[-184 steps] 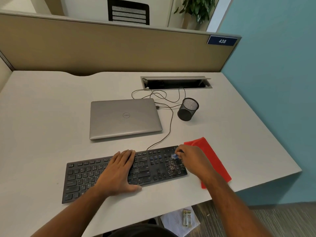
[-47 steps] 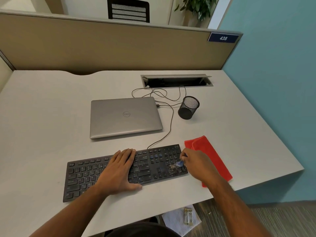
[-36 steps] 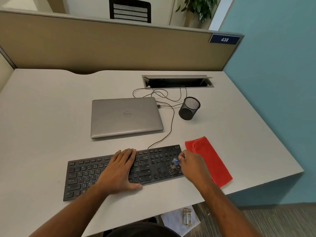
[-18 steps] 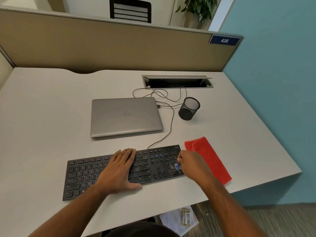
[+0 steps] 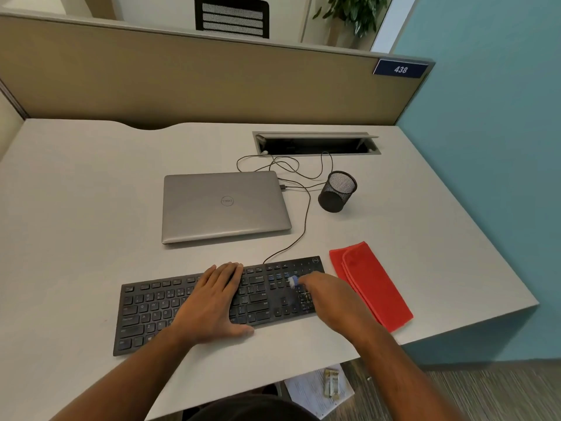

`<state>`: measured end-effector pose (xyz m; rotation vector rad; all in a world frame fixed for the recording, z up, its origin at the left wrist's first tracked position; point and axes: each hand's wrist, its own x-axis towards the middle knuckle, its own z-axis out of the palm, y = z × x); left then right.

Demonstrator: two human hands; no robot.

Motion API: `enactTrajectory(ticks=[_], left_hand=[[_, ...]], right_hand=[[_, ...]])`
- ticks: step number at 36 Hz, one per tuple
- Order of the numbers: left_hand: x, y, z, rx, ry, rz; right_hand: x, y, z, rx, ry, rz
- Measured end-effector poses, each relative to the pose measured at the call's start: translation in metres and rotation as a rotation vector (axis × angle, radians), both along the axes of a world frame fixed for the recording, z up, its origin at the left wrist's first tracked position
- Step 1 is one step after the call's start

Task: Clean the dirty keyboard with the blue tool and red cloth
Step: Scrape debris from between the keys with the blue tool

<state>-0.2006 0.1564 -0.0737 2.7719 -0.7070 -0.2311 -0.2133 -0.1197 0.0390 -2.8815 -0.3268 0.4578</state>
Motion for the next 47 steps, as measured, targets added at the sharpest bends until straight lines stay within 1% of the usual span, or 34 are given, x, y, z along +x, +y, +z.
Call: enactTrajectory(ticks=[3,7,9,14,16,24,29,33,37,39,43,47], left_hand=[[0.000,0.000,0.000,0.003,0.004,-0.001],[0.000,-0.001,0.001,0.002,0.003,0.002],[0.000,-0.001,0.000,0.001,-0.004,0.002],[0.000,-0.001,0.000,0.001,-0.007,0.000],[0.000,0.000,0.000,0.001,-0.013,0.002],[0.000,0.000,0.000,0.007,-0.008,0.002],[-0.001,0.000,0.002,-0.002,0.003,-0.004],[-0.001,-0.001,0.001,-0.001,-0.006,0.004],[-0.001,0.000,0.001,0.002,0.001,-0.002],[0.000,-0.001,0.002,-0.001,-0.006,0.003],[0.000,-0.001,0.001,0.001,-0.003,0.003],[-0.001,0.000,0.002,-0.004,0.004,-0.001]], right_hand=[[-0.001,0.000,0.002,-0.053,0.014,0.030],[0.005,-0.003,0.008,-0.111,0.163,0.049],[0.008,-0.002,0.011,-0.123,0.195,0.069],[0.018,0.005,0.018,-0.080,0.188,-0.013],[0.017,0.008,0.016,-0.074,0.154,-0.036],[0.010,-0.001,0.009,-0.074,0.181,-0.035],[0.016,-0.003,0.009,-0.020,0.051,-0.162],[0.009,-0.002,0.003,-0.049,0.088,-0.134],[0.009,-0.006,0.003,-0.075,0.174,-0.106],[0.010,-0.008,0.004,-0.070,0.151,-0.112],[0.011,-0.009,0.001,0.001,0.063,-0.159],[0.006,-0.007,-0.004,-0.039,0.089,-0.109]])
